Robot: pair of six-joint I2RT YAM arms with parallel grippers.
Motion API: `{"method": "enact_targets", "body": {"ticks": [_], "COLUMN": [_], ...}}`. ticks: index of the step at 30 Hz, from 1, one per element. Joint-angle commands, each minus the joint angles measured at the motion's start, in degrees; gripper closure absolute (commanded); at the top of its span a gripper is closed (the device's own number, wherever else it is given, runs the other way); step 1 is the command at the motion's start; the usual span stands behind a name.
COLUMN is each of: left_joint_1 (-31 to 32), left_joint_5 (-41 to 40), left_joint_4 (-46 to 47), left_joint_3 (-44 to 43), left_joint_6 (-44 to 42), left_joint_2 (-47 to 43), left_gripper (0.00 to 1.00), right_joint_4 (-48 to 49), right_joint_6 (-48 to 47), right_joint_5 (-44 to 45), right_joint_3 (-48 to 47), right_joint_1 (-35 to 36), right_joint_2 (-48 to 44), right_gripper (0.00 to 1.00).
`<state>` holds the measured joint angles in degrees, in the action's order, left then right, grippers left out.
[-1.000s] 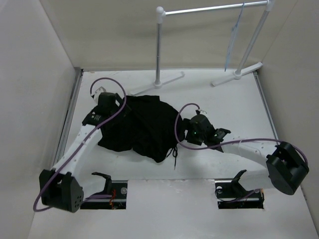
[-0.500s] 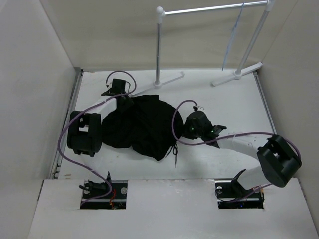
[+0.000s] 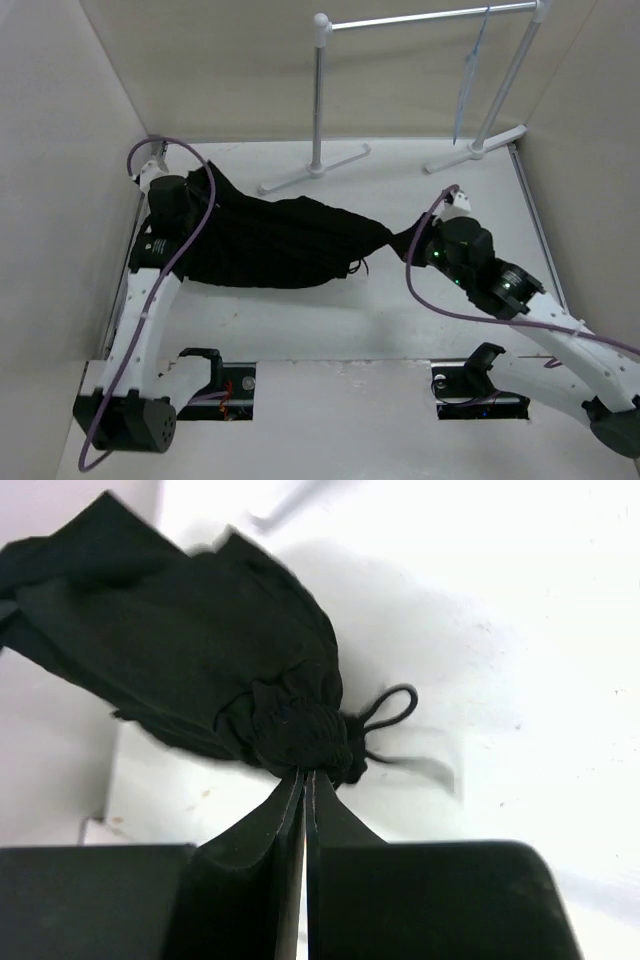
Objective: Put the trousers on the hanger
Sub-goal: Flatten out the trousers at the center of the board.
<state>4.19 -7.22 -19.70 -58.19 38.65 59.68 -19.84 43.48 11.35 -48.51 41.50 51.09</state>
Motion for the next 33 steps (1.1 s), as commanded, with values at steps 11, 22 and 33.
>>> {"method": "enact_targets", "body": {"ticks": [11,22,33], "left_joint_1": [8.9,11.1,9.8], "left_joint_5": [-5.8,-6.0,-9.5], "left_joint_4": [-12.5,0.3,-3.3], "left_joint_3": [-9.5,-26.6,-5.1], "left_joint_6": [0.1,-3.1,-2.7], "left_joint_2": [-6.9,29.4,8.3], "left_gripper": [0.83,0.59,0.32], "right_joint_4": [-20.6,-2.6,-1.5], "right_joint_6": [-1.3,-4.5,0.8], "right_joint_5": [3.9,-1.7,-1.0], "right_joint_3": [-23.5,-16.7,1.6], "right_joint_1": [0.8,-22.5,-6.9], "right_joint_2": [-4.9,20.6,11.5], "right_gripper": [0.93,0.78,0.84]}}
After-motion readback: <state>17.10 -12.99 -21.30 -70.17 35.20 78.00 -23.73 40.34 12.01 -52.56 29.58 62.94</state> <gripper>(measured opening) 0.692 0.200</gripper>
